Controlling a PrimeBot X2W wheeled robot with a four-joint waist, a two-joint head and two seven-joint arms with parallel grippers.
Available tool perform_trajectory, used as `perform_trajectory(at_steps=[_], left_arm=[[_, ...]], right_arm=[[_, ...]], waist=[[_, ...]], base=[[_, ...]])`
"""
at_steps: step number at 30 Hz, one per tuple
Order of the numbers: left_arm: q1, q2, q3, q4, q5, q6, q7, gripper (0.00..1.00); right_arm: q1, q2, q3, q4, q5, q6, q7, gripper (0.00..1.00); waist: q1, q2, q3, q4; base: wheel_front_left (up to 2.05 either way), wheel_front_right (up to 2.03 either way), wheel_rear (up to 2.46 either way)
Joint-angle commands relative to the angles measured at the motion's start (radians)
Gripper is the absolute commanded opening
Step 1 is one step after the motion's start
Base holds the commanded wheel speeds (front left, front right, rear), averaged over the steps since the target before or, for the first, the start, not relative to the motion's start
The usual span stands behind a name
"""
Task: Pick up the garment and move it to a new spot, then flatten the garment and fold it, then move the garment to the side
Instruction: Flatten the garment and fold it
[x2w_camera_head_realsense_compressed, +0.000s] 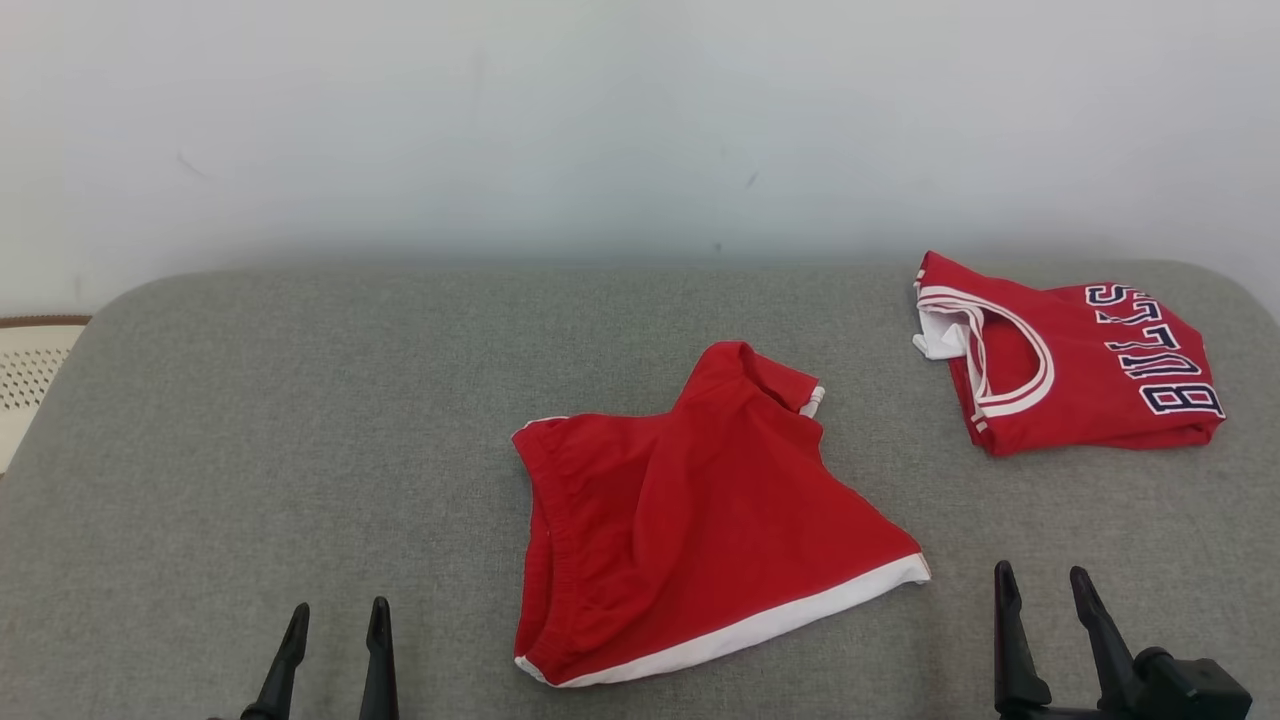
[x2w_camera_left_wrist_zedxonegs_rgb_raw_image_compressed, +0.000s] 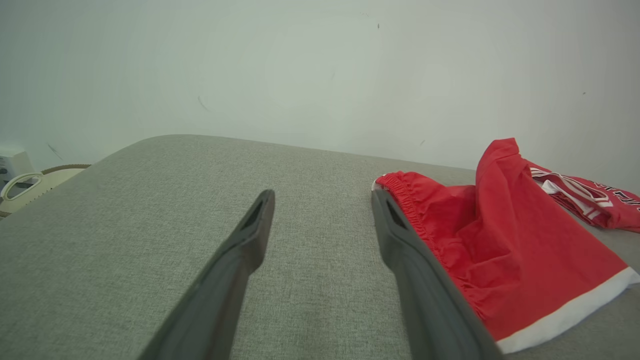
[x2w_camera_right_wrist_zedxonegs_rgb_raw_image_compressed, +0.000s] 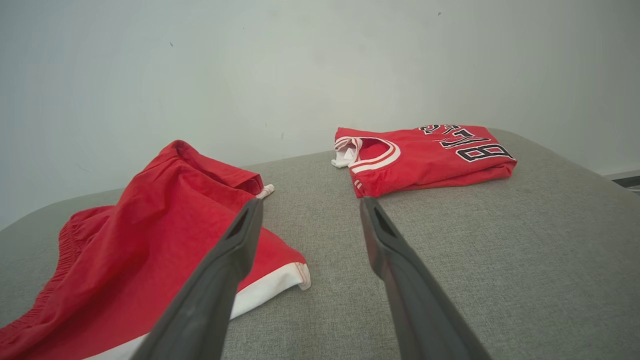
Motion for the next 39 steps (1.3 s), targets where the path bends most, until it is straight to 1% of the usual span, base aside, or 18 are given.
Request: perform_trajectory(at_steps=[1, 13, 19, 32, 39], left_arm=[[0.022, 0.003, 0.000, 0.006, 0.018, 0.000, -0.003, 1.00], [0.038, 0.012, -0.010, 0.011, 0.045, -0.013, -0.003, 1.00], [0.034, 0.021, -0.012, 0.016, 0.056, -0.004, -0.003, 1.00], [0.041, 0.019, -0.010, -0.003, 0.045, 0.020, -0.003, 1.00], [0.034, 0.026, -0.006, 0.003, 0.035, 0.017, -0.003, 1.00]], right_arm=[[0.007, 0.002, 0.005, 0.000, -0.001, 0.000, -0.004, 1.00], [0.026, 0.002, 0.034, 0.005, -0.008, 0.000, 0.003, 1.00], [0.029, 0.002, 0.038, 0.004, -0.012, 0.000, 0.008, 1.00], [0.024, 0.002, 0.032, 0.012, -0.010, 0.000, 0.010, 1.00], [0.024, 0.002, 0.024, 0.015, -0.011, 0.000, 0.010, 1.00]], waist=[[0.0000, 0.0000, -0.008, -0.005], [0.0000, 0.0000, -0.025, 0.001], [0.0000, 0.0000, -0.024, 0.007], [0.0000, 0.0000, -0.019, 0.006], [0.0000, 0.0000, -0.016, 0.005]], base=[[0.00, 0.00, 0.00], [0.00, 0.00, 0.00], [0.00, 0.00, 0.00], [0.00, 0.00, 0.00], [0.00, 0.00, 0.00]])
